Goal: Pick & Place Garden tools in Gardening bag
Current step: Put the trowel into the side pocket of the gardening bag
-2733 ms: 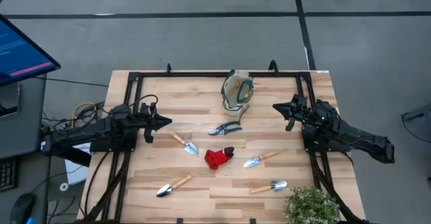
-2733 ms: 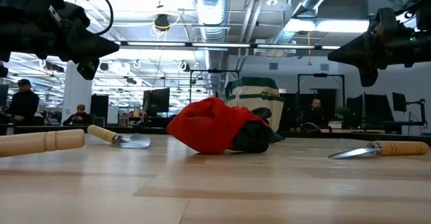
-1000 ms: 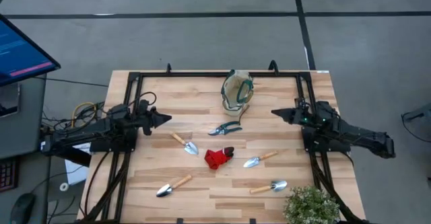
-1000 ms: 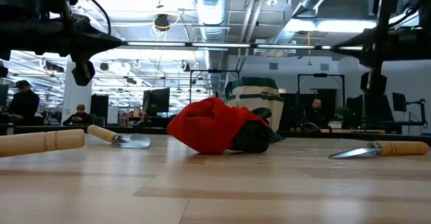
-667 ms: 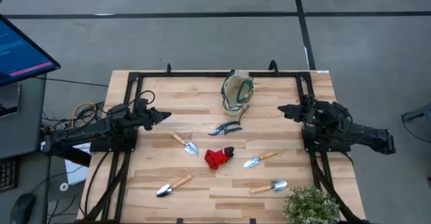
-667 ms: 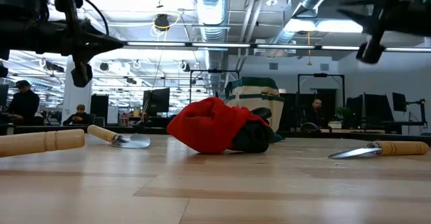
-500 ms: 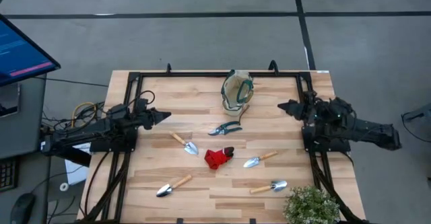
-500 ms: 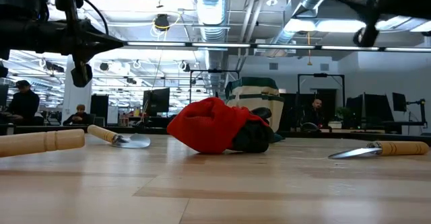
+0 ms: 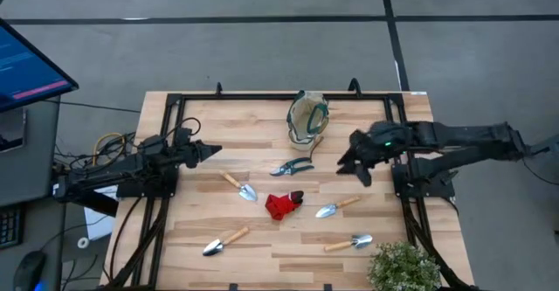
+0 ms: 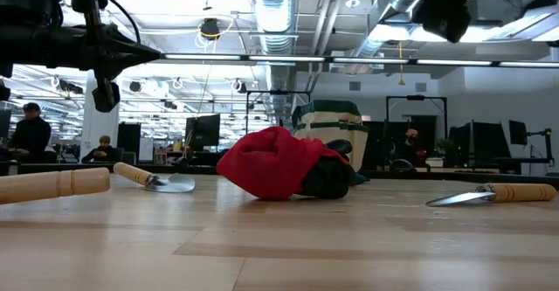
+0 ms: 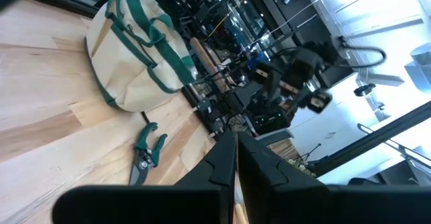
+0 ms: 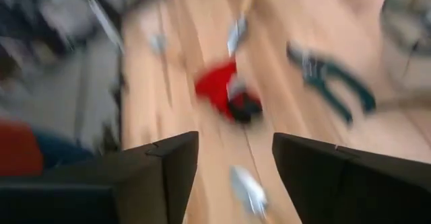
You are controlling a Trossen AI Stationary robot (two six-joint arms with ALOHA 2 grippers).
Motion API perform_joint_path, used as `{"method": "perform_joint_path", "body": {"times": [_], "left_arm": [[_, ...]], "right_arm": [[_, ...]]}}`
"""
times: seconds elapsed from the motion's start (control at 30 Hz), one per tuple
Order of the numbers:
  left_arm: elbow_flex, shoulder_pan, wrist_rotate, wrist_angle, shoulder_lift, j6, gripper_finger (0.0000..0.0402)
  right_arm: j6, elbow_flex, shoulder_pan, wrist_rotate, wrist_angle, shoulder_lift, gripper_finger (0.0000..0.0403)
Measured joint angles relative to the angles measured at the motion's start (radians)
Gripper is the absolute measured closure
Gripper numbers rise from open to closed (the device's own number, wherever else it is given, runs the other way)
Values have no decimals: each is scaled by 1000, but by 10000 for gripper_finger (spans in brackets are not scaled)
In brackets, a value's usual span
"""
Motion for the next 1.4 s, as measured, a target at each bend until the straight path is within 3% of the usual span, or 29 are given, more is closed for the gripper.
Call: {"method": "perform_joint_path", "body": {"times": [0.13, 0.33, 0.57, 0.7, 1.03, 1.4], "left_arm": [[0, 0, 0, 1, 0, 0, 387], [0, 0, 0, 3, 0, 0, 387], [0, 0, -8, 4, 2, 0, 387], [0, 0, -8, 9, 13, 0, 387], [0, 0, -7, 12, 56, 0, 387], [0, 0, -7, 26, 78, -1, 387]], "right_arm": [[-89, 104, 76, 17, -237, 128, 228], [-142, 107, 196, 91, -370, 272, 226], [-231, 107, 281, 188, -323, 427, 170], [-265, 81, 277, 175, -259, 500, 142], [-272, -87, 279, 137, -19, 548, 138], [-314, -90, 296, 158, 41, 714, 138]]}}
